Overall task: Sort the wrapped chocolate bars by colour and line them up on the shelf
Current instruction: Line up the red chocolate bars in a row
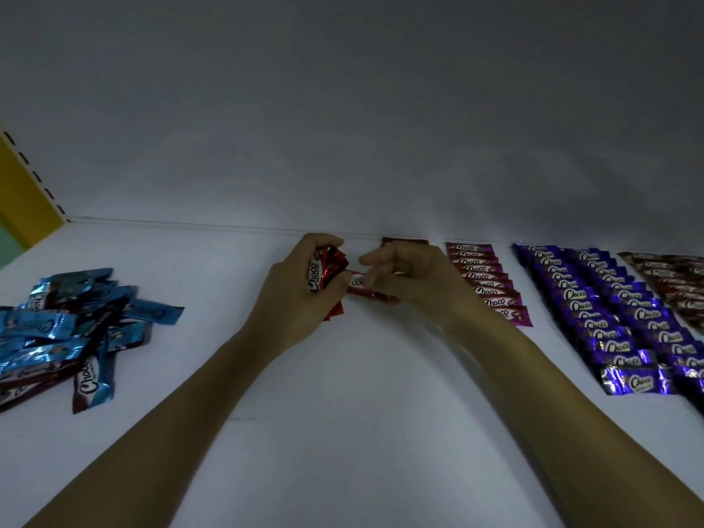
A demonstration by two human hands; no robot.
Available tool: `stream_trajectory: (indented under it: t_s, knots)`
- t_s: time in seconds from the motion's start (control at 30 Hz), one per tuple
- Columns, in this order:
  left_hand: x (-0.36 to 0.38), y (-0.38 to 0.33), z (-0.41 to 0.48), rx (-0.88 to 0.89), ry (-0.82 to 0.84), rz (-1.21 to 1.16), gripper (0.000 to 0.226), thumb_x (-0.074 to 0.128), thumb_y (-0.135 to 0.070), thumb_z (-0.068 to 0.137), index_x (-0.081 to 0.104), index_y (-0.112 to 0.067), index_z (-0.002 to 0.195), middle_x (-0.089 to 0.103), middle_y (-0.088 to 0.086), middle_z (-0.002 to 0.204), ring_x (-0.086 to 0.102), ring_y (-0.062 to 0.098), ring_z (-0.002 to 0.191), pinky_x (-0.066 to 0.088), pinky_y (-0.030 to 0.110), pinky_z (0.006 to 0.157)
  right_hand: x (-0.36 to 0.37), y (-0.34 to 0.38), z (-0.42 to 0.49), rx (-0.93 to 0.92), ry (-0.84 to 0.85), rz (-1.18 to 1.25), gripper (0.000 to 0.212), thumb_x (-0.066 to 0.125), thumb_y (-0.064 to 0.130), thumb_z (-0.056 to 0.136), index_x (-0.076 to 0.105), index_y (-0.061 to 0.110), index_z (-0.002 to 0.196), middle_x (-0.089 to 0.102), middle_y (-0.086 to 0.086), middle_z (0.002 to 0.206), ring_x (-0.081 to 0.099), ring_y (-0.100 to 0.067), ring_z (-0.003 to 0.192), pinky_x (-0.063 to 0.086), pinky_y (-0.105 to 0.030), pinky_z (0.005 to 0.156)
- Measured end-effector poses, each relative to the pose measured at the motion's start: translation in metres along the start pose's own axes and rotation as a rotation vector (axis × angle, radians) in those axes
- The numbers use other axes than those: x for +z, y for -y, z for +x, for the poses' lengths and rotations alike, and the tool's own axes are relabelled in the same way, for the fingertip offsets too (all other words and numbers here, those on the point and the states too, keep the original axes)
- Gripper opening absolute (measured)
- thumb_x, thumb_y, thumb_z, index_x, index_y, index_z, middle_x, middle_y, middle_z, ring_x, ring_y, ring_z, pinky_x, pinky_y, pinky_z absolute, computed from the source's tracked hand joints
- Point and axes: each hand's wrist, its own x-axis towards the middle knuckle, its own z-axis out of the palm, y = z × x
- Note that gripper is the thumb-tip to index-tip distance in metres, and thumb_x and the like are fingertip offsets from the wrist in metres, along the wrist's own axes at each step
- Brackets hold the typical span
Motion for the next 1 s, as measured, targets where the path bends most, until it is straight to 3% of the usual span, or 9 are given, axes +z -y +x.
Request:
stream_trajectory:
  t_s: [0.17, 0.27, 0.33, 0.43, 0.53, 0.6, 0.7, 0.77, 1.0]
  knots:
    - [0.0, 0.0, -0.001, 0.001, -0.051, 0.002, 0.036, 0.064, -0.019, 0.089, 0.052, -0.023, 0.123, 0.056, -0.017, 0.093, 0.062, -0.004, 0.074, 0.05, 0.009, 0.059, 0.004, -0.009, 0.001, -0.038, 0.026, -0.364, 0.01, 0.066, 0.013, 0.087, 0.06, 0.018, 0.08, 0.069, -0.003, 0.074, 0.065, -0.017, 0.067, 0.053, -0.037, 0.073]
    - [-0.001, 0.001, 0.001, -0.014, -0.089, 0.014, 0.035, 0.064, -0.024, 0.09, 0.052, -0.025, 0.123, 0.055, -0.019, 0.094, 0.062, 0.002, 0.076, 0.053, 0.012, 0.063, 0.0, -0.005, 0.003, 0.014, -0.123, -0.223, 0.014, 0.055, 0.008, 0.092, 0.05, 0.018, 0.084, 0.066, -0.004, 0.077, 0.062, -0.011, 0.057, 0.05, -0.027, 0.059]
    - [-0.001, 0.002, 0.001, -0.012, -0.086, 0.022, 0.035, 0.063, -0.025, 0.09, 0.051, -0.025, 0.123, 0.055, -0.02, 0.093, 0.061, 0.003, 0.077, 0.053, 0.012, 0.063, -0.005, 0.001, 0.003, -0.011, -0.242, -0.167, 0.013, 0.062, 0.004, 0.087, 0.057, 0.014, 0.082, 0.059, -0.006, 0.07, 0.054, -0.009, 0.051, 0.044, -0.022, 0.053]
    - [0.0, 0.001, 0.0, -0.012, -0.072, 0.03, 0.035, 0.063, -0.026, 0.091, 0.051, -0.025, 0.123, 0.055, -0.019, 0.093, 0.061, 0.004, 0.077, 0.053, 0.012, 0.062, -0.012, 0.006, 0.004, -0.014, -0.351, 0.013, 0.006, 0.068, 0.003, 0.082, 0.064, -0.001, 0.081, 0.055, -0.019, 0.068, 0.05, -0.017, 0.063, 0.04, -0.03, 0.062]
    - [0.0, 0.002, 0.0, -0.003, -0.077, 0.028, 0.035, 0.063, -0.025, 0.091, 0.051, -0.023, 0.124, 0.055, -0.019, 0.094, 0.061, 0.003, 0.077, 0.05, 0.008, 0.061, -0.025, 0.006, 0.009, 0.028, -0.429, 0.06, 0.022, 0.067, 0.003, 0.081, 0.058, -0.015, 0.092, 0.055, -0.02, 0.076, 0.052, -0.019, 0.069, 0.042, -0.027, 0.065]
    - [0.0, 0.002, 0.0, -0.003, -0.074, 0.031, 0.036, 0.063, -0.025, 0.091, 0.051, -0.023, 0.124, 0.055, -0.018, 0.094, 0.061, 0.003, 0.076, 0.049, 0.007, 0.061, -0.034, 0.006, 0.013, 0.046, -0.347, -0.048, 0.014, 0.069, 0.001, 0.08, 0.061, -0.009, 0.084, 0.057, -0.011, 0.068, 0.055, -0.01, 0.055, 0.042, -0.015, 0.055]
    - [0.0, 0.003, 0.0, 0.004, -0.068, 0.033, 0.036, 0.063, -0.026, 0.09, 0.051, -0.024, 0.124, 0.057, -0.014, 0.096, 0.061, 0.004, 0.078, 0.05, 0.008, 0.062, -0.046, 0.003, 0.025, 0.049, -0.151, -0.53, 0.025, 0.07, 0.014, 0.083, 0.053, 0.01, 0.065, 0.049, 0.002, 0.061, 0.048, -0.013, 0.057, 0.037, -0.019, 0.055]
    - [0.0, 0.004, 0.0, 0.006, -0.062, 0.036, 0.036, 0.063, -0.026, 0.09, 0.051, -0.024, 0.124, 0.058, -0.009, 0.099, 0.062, 0.006, 0.08, 0.052, 0.01, 0.063, -0.048, -0.003, 0.033, 0.048, -0.104, -0.815, 0.017, 0.068, 0.021, 0.085, 0.055, 0.014, 0.077, 0.051, 0.004, 0.07, 0.051, -0.018, 0.071, 0.039, -0.025, 0.063]
    - [0.0, 0.003, 0.0, 0.004, -0.062, 0.05, 0.036, 0.063, -0.027, 0.09, 0.051, -0.024, 0.124, 0.057, -0.01, 0.099, 0.062, 0.005, 0.081, 0.051, 0.009, 0.064, -0.052, -0.004, 0.045, 0.083, -0.078, -0.996, 0.022, 0.052, 0.019, 0.095, 0.07, 0.023, 0.107, 0.067, 0.004, 0.114, 0.057, -0.021, 0.109, 0.035, -0.036, 0.102]
